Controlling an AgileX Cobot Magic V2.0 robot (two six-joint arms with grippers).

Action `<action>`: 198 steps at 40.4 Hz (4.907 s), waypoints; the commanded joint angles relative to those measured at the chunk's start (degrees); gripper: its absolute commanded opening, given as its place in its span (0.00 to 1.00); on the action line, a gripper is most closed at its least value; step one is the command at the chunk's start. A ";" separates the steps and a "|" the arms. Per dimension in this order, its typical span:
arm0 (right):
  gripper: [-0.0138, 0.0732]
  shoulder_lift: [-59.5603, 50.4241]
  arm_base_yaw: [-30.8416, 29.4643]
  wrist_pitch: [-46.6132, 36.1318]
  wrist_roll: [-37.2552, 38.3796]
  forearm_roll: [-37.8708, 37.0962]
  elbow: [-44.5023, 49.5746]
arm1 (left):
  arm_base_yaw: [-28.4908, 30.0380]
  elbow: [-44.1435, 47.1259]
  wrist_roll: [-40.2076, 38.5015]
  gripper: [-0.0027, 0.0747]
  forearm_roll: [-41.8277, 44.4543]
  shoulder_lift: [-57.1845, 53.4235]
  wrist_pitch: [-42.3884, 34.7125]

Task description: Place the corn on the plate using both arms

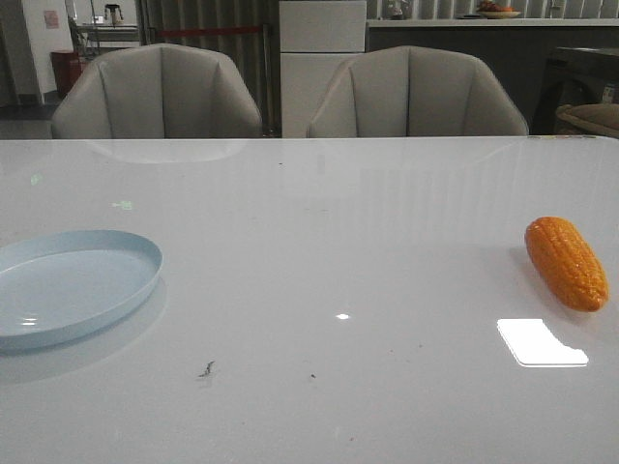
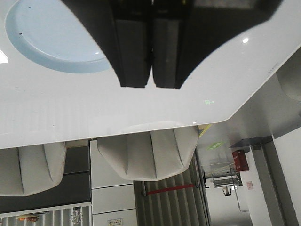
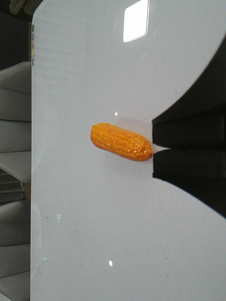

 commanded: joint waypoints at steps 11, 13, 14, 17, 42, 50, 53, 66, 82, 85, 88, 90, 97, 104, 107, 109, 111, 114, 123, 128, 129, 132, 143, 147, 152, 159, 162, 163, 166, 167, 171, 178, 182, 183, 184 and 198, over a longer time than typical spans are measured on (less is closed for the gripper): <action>0.18 -1.25 -0.02 -4.80 0.00 -0.18 -0.87 | 0.04 0.09 -0.14 0.15 -0.38 -0.86 -5.37; 0.18 -1.25 -0.02 -4.80 0.00 -0.18 -0.87 | 0.04 0.09 -0.14 0.15 -0.38 -0.86 -5.37; 0.18 -1.25 -0.02 -4.80 0.00 -0.18 -0.87 | 0.04 0.09 -0.14 0.15 -0.38 -0.86 -5.37; 0.18 -1.25 -0.02 -4.80 0.00 -0.18 -0.87 | 0.04 0.09 -0.14 0.15 -0.38 -0.86 -5.37; 0.18 -1.25 -0.02 -15.75 0.00 0.12 -0.87 | 0.04 -1.65 -0.26 0.15 -0.38 -0.86 -20.72; 0.18 -1.25 -0.02 -30.88 2.04 2.34 -5.18 | 0.04 -12.17 -0.38 0.15 -0.14 -0.74 -17.84; 0.18 -0.47 -0.02 -26.45 2.06 2.34 -13.39 | 0.04 -20.02 -0.38 0.15 2.56 0.06 -11.02; 0.18 23.18 -0.02 -10.36 1.92 2.09 -42.79 | 0.04 -43.62 -0.38 0.15 3.63 21.91 3.90; 0.18 46.66 -0.02 10.10 1.92 2.48 -42.94 | 0.04 -43.36 -0.38 0.15 -7.15 44.74 20.92; 0.18 49.74 -0.02 13.27 1.92 2.87 -42.94 | 0.04 -43.36 -0.38 0.15 -7.04 48.16 23.86; 0.19 52.63 -0.02 14.47 1.92 2.87 -42.94 | 0.04 -43.36 -0.21 0.16 -6.95 51.71 26.26; 0.19 54.06 -0.02 14.92 1.92 2.87 -42.94 | 0.04 -43.36 -0.14 0.19 -6.29 54.10 26.73; 0.39 56.57 -0.02 14.79 1.78 2.82 -42.94 | 0.04 -43.36 -0.14 0.41 -4.88 58.68 26.63; 0.73 57.51 -0.02 14.95 1.73 2.82 -42.94 | 0.04 -43.36 -0.27 0.63 -4.99 61.22 22.23; 0.77 57.51 -0.02 14.97 1.73 2.82 -42.94 | 0.04 -43.72 -0.49 0.62 -4.99 62.34 21.97; 0.76 57.51 -0.02 15.17 1.73 2.82 -42.94 | 0.48 -44.37 -0.73 0.62 -4.99 63.61 22.95; 0.76 57.51 -0.02 15.34 1.73 2.82 -42.94 | 1.11 -45.44 -1.84 0.62 -4.99 65.42 24.59; 0.76 57.51 -0.02 15.47 1.73 2.87 -42.94 | 2.37 -47.65 -3.11 0.62 -4.99 68.91 27.03; 0.76 57.51 -0.02 15.74 1.73 2.87 -42.94 | 4.51 -58.64 -3.34 0.62 -4.99 82.77 37.27; 0.76 57.51 -0.02 16.53 1.73 2.87 -42.94 | 4.40 -66.34 -3.34 0.62 -4.99 90.73 43.87; 0.76 57.51 -0.02 16.64 1.73 2.87 -42.94 | 4.40 -67.83 -3.34 0.62 -4.99 91.91 44.37; 0.76 57.51 -0.02 16.67 1.73 2.93 -42.94 | 4.40 -71.12 -3.34 0.62 -4.99 95.54 45.06; 0.76 57.51 -0.02 16.74 1.73 2.92 -42.94 | 4.40 -76.61 -3.34 0.62 -4.89 105.18 43.64; 0.76 57.51 -0.02 16.68 1.73 2.92 -42.94 | 4.40 -76.61 -3.34 0.62 -4.89 107.36 42.95; 0.76 57.51 -0.02 16.56 1.73 2.92 -42.94 | 4.40 -76.61 -3.34 0.62 -4.89 109.53 42.95; 0.76 57.51 -0.02 16.49 1.73 2.92 -42.94 | 4.40 -76.61 -3.34 0.62 -4.89 110.56 42.70; 0.76 57.51 -0.02 16.19 1.73 2.92 -42.94 | 4.40 -76.61 -3.34 0.55 -4.89 110.82 42.71; 0.76 57.51 -0.02 16.08 1.73 2.92 -42.94 | 4.40 -76.61 -3.34 0.52 -4.89 110.98 42.71; 0.76 57.51 -0.02 15.70 1.73 2.92 -42.94 | 4.40 -76.61 -3.34 0.38 -4.89 111.60 42.71; 0.76 57.51 -0.02 15.67 1.73 2.92 -42.94 | 4.40 -76.61 -3.34 0.34 -4.89 111.75 42.83; 0.76 57.51 -0.02 15.54 1.73 2.92 -42.94 | 4.40 -76.61 -3.34 0.18 -4.89 112.49 43.06; 0.76 57.51 -0.02 15.12 1.73 2.92 -42.94 | 4.40 -76.70 -3.34 0.15 -4.99 112.98 43.17; 0.76 57.51 -0.02 15.05 1.73 2.92 -42.94 | 4.40 -78.20 -3.34 0.15 -6.08 112.98 46.52; 0.76 57.51 -0.02 15.05 1.73 2.92 -42.94 | 4.40 -79.16 -3.34 0.15 -6.24 112.98 47.78; 0.76 57.51 -0.02 15.05 1.73 2.92 -42.94 | 4.40 -80.35 -3.34 0.15 -6.47 112.98 49.65; 0.76 57.51 -0.02 13.77 1.73 2.92 -42.94 | 4.03 -96.58 -3.34 0.15 -12.82 112.98 64.03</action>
